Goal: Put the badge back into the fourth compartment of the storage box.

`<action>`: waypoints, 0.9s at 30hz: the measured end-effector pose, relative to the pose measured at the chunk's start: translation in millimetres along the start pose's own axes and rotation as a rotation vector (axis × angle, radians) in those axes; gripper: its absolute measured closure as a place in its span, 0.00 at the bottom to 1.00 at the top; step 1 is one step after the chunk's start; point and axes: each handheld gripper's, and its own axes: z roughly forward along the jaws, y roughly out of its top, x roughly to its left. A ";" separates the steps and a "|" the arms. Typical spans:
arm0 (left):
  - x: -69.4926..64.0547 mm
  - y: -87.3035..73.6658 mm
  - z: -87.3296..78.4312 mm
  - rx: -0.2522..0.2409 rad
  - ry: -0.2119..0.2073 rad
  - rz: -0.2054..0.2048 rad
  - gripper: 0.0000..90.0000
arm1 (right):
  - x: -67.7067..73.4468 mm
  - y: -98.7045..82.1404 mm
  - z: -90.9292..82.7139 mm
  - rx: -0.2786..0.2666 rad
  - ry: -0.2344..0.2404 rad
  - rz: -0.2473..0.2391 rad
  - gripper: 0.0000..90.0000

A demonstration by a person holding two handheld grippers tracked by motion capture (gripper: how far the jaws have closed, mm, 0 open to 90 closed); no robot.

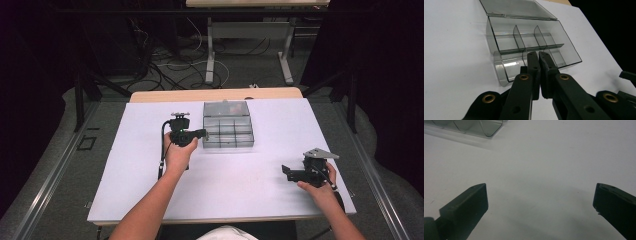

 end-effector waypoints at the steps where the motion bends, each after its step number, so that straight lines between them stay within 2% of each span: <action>1: 0.0 0.0 0.0 0.000 0.000 0.000 0.98 | 0.0 0.0 0.0 0.000 0.000 0.000 0.00; 9: 5.4 1.1 8.9 -0.006 0.017 -0.026 0.98 | -1.1 -0.2 0.1 -0.002 0.000 -0.006 0.00; 11: 6.7 1.3 9.8 0.002 0.019 -0.020 0.98 | -1.1 -0.3 0.3 -0.002 -0.001 -0.008 0.00; 18: 9.7 1.7 19.0 -0.002 0.016 -0.057 0.98 | -1.5 -0.6 0.5 0.001 0.001 -0.007 0.00; 20: 11.0 1.6 21.5 0.002 0.021 -0.052 0.98 | -1.2 -0.6 0.5 0.003 0.002 -0.003 0.00; 21: 10.9 1.8 22.2 0.011 0.017 -0.061 0.98 | -1.2 -0.7 0.5 0.004 0.003 -0.004 0.00; 27: 12.0 1.0 29.5 0.007 0.027 -0.065 0.98 | -1.5 -0.9 0.8 0.001 -0.003 -0.009 0.00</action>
